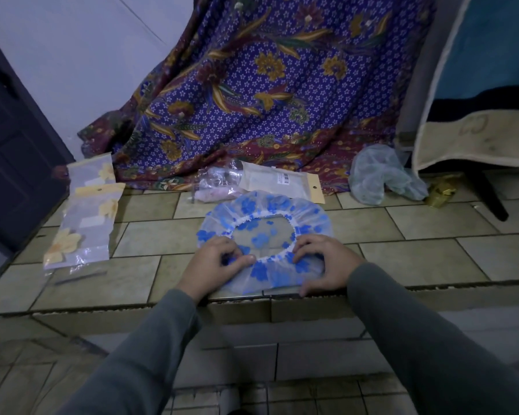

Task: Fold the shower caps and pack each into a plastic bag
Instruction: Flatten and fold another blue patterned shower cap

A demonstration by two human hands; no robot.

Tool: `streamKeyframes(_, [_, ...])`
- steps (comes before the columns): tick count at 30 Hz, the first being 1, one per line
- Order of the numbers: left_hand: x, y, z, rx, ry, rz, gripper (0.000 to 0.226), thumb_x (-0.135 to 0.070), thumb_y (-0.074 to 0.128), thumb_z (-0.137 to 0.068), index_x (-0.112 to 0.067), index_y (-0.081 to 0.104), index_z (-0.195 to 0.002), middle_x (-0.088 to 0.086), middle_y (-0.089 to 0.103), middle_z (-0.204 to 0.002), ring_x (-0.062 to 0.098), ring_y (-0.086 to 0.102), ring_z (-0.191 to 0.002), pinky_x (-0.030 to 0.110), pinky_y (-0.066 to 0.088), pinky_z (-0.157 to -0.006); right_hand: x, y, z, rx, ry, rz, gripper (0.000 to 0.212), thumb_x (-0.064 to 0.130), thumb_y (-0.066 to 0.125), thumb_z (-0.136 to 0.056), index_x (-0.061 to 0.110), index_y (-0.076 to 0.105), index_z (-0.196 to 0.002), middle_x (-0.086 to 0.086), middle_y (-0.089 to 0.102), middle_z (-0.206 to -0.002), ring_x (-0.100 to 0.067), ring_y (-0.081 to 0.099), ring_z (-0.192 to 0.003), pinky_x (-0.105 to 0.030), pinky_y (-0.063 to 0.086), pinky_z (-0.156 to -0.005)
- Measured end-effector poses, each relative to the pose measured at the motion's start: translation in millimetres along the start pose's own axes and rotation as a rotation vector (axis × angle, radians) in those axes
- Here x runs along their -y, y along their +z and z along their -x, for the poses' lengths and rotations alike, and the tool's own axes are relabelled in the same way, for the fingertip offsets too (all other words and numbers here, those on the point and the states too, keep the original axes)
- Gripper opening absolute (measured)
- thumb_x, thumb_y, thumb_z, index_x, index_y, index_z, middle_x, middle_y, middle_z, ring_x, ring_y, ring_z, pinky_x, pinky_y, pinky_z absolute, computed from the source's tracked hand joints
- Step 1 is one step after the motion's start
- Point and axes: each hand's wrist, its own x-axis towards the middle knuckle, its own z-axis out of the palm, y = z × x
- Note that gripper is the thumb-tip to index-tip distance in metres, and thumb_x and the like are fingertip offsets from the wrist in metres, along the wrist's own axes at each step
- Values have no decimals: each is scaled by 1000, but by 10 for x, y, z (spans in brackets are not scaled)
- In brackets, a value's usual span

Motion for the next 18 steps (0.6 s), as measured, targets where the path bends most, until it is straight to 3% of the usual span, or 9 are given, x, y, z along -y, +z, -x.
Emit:
streamKeyframes(3, [27,-101,28,56,8,106,52,-74,61,-68,-24,73,-77,-12,67,-87,4,61,-88,17,45,-81,-63,23,22,-7,-49,8,41,43,82,-65,23,70,-99,8,56,-116,-11,51,-112,-20,36,-99])
streamKeyframes(5, [21,-186,32,116,4,111,63,-79,61,-61,-24,75,-87,-13,68,-97,-1,60,-96,12,41,-88,-81,64,6,-170,-38,-38,23,31,75,-77,20,72,-97,7,66,-107,-13,60,-104,-16,41,-93])
streamKeyframes(7, [14,-249,41,163,-6,114,62,-76,67,-59,-26,73,-96,-15,67,-101,-2,59,-100,11,40,-90,-40,30,-31,-333,99,-114,16,30,69,-84,22,72,-98,12,69,-97,-8,64,-96,-14,45,-86])
streamKeyframes(9, [24,-266,55,162,-13,119,45,-61,72,-66,-29,71,-97,-13,68,-100,1,60,-98,16,44,-88,-38,-40,-48,-346,167,-160,22,41,67,-82,27,69,-100,14,68,-97,-2,63,-94,-17,47,-86])
streamKeyframes(11, [75,-247,51,96,-102,150,28,-52,64,-72,-31,71,-90,-7,71,-93,7,63,-89,28,50,-85,-70,-98,-24,-189,137,-70,48,60,67,-69,30,66,-107,16,65,-108,0,58,-103,-17,43,-92])
streamKeyframes(13, [119,-249,24,-1,-241,182,20,-49,61,-76,-33,71,-83,-5,70,-80,12,62,-75,34,50,-75,-152,-89,-20,-110,113,86,67,66,66,-63,26,63,-117,14,61,-119,-3,53,-113,-22,40,-99])
streamKeyframes(14, [140,-255,-7,-51,-279,180,15,-45,62,-80,-32,70,-81,-6,69,-76,11,60,-72,33,49,-72,-173,-79,-42,-134,125,118,60,61,67,-67,24,65,-114,10,63,-116,-6,55,-109,-24,42,-97])
streamKeyframes(16, [110,-299,-97,-120,-301,158,11,-36,62,-88,-28,66,-81,-9,67,-74,10,60,-73,30,46,-69,-131,-95,-139,-244,177,79,21,40,68,-81,22,67,-90,5,66,-88,-11,59,-82,-26,43,-77])
streamKeyframes(18, [93,-345,-208,-103,-328,79,11,-32,58,-93,-25,64,-88,-7,67,-78,17,62,-79,27,42,-68,-73,-166,-289,-273,257,-32,10,30,62,-89,21,66,-88,6,64,-84,-10,56,-77,-26,39,-71])
